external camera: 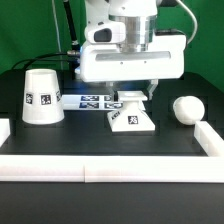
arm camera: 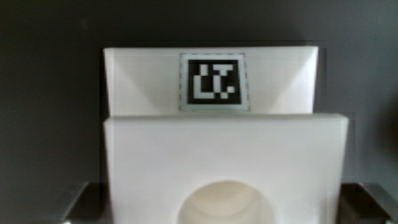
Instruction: Assemble lamp
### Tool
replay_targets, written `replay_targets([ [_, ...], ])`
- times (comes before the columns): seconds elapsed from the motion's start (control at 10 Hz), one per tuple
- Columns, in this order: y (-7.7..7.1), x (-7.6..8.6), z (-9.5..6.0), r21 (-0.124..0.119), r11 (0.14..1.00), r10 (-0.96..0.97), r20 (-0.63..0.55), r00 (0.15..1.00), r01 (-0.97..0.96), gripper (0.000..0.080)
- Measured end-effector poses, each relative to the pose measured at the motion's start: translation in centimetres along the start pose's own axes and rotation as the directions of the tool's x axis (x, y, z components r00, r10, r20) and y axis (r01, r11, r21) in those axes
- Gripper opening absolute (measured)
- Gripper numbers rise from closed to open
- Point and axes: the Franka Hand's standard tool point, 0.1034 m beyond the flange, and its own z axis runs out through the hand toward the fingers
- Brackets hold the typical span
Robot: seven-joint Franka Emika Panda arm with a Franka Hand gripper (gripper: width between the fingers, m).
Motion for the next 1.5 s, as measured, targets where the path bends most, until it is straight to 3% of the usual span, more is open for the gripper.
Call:
replay_targets([
  [0.6,-0.6,7.6,-0.5,0.007,1.0,-0.002,-0.068,0.998,0.003,0.0537],
  [0.8,-1.7,10.1,-0.7,0.012,1.0,0.011,-0.097,0.995,-0.01,0.0537],
  [1.5,-4.5,15.6,-1.0,0.031,0.998,0.06,-0.15,0.987,-0.057,0.0537],
])
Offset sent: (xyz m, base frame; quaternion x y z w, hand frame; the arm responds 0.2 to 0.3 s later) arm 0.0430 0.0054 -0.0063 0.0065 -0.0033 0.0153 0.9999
